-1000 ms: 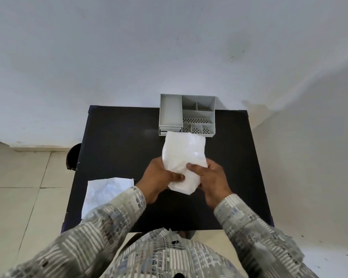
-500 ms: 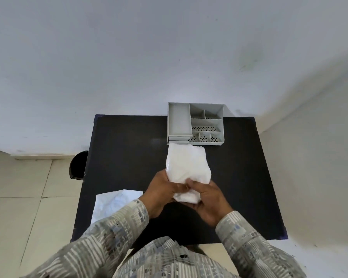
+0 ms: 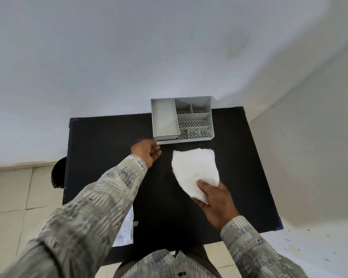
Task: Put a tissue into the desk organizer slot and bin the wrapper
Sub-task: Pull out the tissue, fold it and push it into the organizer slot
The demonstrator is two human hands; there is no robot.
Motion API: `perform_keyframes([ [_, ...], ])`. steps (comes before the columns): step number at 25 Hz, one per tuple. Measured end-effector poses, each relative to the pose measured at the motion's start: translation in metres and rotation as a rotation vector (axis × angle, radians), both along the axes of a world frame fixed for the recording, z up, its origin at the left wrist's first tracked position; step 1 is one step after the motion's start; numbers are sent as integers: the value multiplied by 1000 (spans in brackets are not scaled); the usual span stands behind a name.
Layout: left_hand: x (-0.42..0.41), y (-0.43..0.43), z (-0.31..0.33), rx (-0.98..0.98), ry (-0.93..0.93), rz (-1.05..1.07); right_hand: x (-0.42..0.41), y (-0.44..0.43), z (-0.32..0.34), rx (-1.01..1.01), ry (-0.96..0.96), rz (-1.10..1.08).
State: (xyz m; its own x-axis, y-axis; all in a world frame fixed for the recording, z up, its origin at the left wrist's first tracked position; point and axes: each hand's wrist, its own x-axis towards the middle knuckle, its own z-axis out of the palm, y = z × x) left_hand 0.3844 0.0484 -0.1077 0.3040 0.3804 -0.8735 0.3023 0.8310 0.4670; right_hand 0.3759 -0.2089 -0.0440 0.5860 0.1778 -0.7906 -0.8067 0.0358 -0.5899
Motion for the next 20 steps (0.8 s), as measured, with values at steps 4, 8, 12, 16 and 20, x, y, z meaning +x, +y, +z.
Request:
perform_keyframes([
  [4, 25, -2, -22, -6, 18, 71, 12, -5, -10, 50, 15, 46],
  [8, 26, -8, -32, 33, 46, 162, 28, -3, -15, 84, 16, 70],
  [12, 12, -24, -31, 57, 77, 155, 43, -2, -12, 109, 22, 95],
  [16, -24, -53, -34, 62, 110, 91, 54, 0, -9, 140, 22, 103],
  [20, -53, -70, -39, 45, 127, 61, 57, 1, -9, 148, 20, 145],
])
